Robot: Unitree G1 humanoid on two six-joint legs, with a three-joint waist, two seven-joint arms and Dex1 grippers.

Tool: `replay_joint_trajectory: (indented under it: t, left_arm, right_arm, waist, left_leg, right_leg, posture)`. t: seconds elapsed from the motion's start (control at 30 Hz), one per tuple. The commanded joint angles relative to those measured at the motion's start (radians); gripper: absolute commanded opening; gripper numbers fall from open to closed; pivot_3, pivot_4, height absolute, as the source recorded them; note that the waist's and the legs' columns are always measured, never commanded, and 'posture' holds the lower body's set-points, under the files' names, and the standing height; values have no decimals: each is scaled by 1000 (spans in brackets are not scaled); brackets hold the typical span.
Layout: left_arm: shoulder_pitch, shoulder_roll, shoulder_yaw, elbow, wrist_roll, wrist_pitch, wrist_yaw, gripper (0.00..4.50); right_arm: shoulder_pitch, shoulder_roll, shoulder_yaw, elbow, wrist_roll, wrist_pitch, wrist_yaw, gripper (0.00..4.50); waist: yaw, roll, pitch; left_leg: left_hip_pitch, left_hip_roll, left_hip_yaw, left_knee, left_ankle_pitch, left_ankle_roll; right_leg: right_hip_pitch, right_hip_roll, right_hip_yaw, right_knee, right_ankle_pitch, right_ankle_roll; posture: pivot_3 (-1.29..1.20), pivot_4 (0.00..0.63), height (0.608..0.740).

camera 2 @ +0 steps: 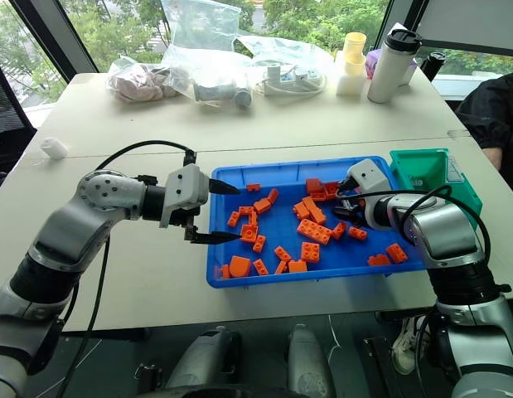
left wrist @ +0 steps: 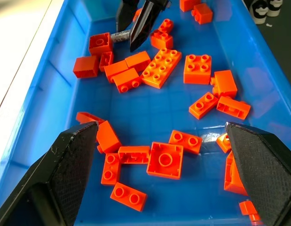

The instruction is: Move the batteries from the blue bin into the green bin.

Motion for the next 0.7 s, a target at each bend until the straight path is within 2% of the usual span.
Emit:
replay_joint_trajectory:
  t: [0.03, 0.1, 0.2, 0.3, 0.37, 0.5, 0.7]
  left_arm:
    - [-17, 1, 4, -22, 4, -18, -5, 4500]
    - [-17, -1, 3, -21, 5, -20, -7, 4500]
    - [-23, -8, 6, -2, 4, -28, -8, 4500]
    - [-35, -37, 47, 41, -23, -26, 11, 4500]
    - [-68, -67, 60, 101, 11, -64, 55, 4500]
    - [-144, -202, 118, 185, -60, -79, 117, 4500]
    - [-202, -353, 122, 223, -127, -91, 128, 4500]
  right_arm:
    - [-9, 5, -3, -3, -8, 2, -5, 1083]
    - [-9, 6, -4, -6, -7, 5, -6, 18]
    - [-15, 5, -36, -21, 5, 4, -8, 33]
    - [-36, -12, -155, -57, 38, 34, -24, 33]
    - [-55, -28, -253, -79, 66, 35, -27, 33]
    - [-99, -82, -421, -25, 47, 18, -90, 33]
    - [-74, -125, -503, 65, -8, -13, -176, 33]
  waist:
    - [0, 0, 0]
    - [0, 0, 0]
    - [0, 0, 0]
    - [2, 0, 0]
    - [3, 0, 0]
    - [10, 0, 0]
    - [16, 0, 0]
  left_leg:
    - [0, 0, 0, 0, 0, 0]
    - [0, 0, 0, 0, 0, 0]
    - [0, 0, 0, 0, 0, 0]
    - [0, 0, 0, 0, 0, 0]
    - [0, 0, 0, 0, 0, 0]
    - [0, -1, 0, 1, 0, 0]
    - [0, 0, 1, 1, 0, 0]
  right_leg:
    - [0, 0, 0, 0, 0, 0]
    - [0, 0, 0, 0, 0, 0]
    - [0, 0, 0, 0, 0, 0]
    - [0, 0, 0, 0, 0, 0]
    - [0, 0, 0, 0, 0, 0]
    - [0, -1, 0, 0, 0, 0]
    - [0, -1, 0, 0, 0, 0]
  posture:
    - [0, 150, 740]
    - [0, 150, 740]
    - [0, 150, 740]
    - [0, 150, 740]
    - [0, 150, 740]
    - [0, 150, 740]
    - [0, 150, 740]
